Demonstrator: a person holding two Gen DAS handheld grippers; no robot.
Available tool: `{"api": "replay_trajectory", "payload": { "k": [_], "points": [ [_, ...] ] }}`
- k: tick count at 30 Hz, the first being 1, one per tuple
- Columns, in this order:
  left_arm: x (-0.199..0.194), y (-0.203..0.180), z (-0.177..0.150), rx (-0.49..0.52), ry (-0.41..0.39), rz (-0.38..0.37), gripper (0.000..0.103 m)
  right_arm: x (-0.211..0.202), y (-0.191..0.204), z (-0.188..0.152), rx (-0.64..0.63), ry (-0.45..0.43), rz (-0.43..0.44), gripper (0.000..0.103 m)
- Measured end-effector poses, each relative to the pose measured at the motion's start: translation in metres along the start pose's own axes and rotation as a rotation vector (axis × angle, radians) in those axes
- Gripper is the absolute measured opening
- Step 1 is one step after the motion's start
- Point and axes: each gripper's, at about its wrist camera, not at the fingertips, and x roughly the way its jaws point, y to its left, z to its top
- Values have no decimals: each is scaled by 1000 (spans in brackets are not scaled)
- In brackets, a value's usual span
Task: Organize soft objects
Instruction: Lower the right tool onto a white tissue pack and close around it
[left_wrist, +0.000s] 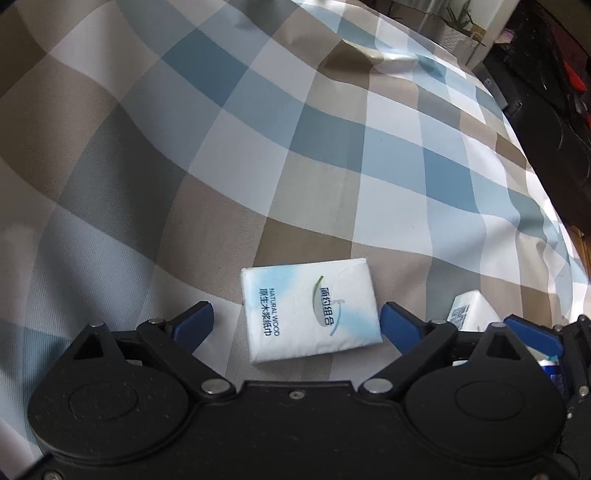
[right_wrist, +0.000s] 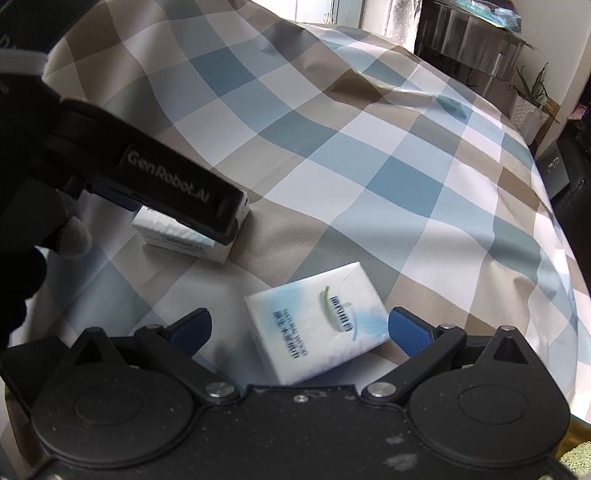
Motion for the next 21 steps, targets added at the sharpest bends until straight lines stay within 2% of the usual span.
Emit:
{"api": "replay_trajectory", "payload": {
  "k": [2,5,8,13,15,21],
  "points": [
    [1,3,2,-21,38,23,90,-2,1,1,-11,-4,-2,102],
    [-3,11,3,-77,41,17,85,-4,0,2,-24,-11,-12,102],
    [-2,13,4,-83,48,15,84,-1,-3,4,-19,0,-27,102],
    [0,5,3,-22,27,35,84,7,-8,6,22,38,17,99],
    [-1,1,3,15,4,58,84,9,-6,5,11,54,25,87],
    [1,1,4,41,-21,59,88,7,5,0,-47,61,27,84]
  ]
}}
